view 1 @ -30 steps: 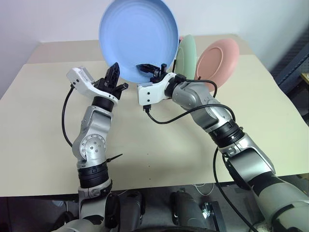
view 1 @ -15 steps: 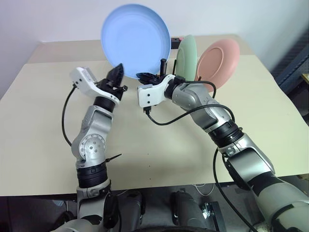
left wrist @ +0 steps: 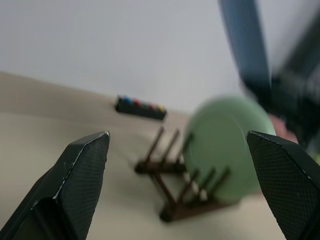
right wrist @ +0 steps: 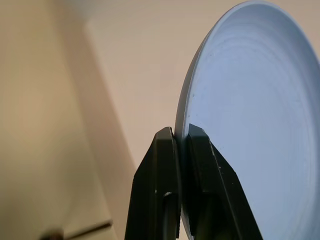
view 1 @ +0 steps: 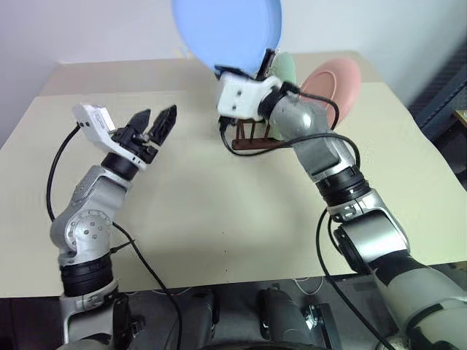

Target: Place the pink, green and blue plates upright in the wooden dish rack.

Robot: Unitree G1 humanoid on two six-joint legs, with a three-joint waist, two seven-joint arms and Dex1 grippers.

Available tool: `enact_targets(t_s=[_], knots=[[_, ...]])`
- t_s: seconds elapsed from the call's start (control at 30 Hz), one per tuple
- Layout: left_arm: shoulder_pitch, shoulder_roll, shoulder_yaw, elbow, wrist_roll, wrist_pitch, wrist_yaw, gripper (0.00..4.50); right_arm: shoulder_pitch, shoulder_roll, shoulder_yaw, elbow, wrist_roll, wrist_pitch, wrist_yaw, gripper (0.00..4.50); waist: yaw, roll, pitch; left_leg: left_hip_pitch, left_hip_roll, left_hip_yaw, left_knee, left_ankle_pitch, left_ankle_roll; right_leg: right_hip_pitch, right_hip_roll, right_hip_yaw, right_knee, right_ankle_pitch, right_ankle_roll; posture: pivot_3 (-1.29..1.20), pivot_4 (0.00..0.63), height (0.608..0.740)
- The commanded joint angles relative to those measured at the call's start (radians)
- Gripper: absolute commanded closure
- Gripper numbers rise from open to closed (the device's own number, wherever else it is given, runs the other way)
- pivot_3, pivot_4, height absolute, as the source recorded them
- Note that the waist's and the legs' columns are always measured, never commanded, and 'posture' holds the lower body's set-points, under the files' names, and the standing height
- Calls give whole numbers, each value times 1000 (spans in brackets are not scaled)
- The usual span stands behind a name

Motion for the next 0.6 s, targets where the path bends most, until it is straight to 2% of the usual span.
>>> enact_targets(t_s=[0.03,0.13,0.27,0.37,0.5,0.6], knots=[[17,126,2,-21,84,-63,-136,36,-67,106,-194,-115,386,183,107,4500,-3,1,0,0,0,0,-1,0,0,0,0,0,0,0,0,0,150,740],[35,184,-5,11,150,-180,-272,36,-84,182,-352,-219,737,479,138,4500,-2,2,1,1,0,0,-5,1,-1,-1,0,0,-1,0,0,0,150,740],[68,228,-5,36,167,-222,-386,36,-89,167,-479,-251,1008,764,108,4500,6,2,1,1,0,-1,-7,1,-1,-1,-2,-1,-3,0,-1,0,150,740],[77,242,1,47,171,-238,-432,36,-85,139,-535,-222,1092,863,52,4500,6,2,1,1,-1,-1,-8,1,-1,-1,-3,-1,-3,1,-1,0,150,740],[106,290,9,40,161,-247,-546,36,-43,89,-537,-159,1059,863,15,4500,1,2,1,1,-1,-1,-9,0,0,-2,-3,-1,-2,1,-2,0,150,740],[150,335,32,35,152,-258,-634,36,-27,93,-546,-138,1078,866,-4,4500,-8,4,2,1,0,1,-10,0,0,-3,-3,0,-2,1,-2,0,150,740]])
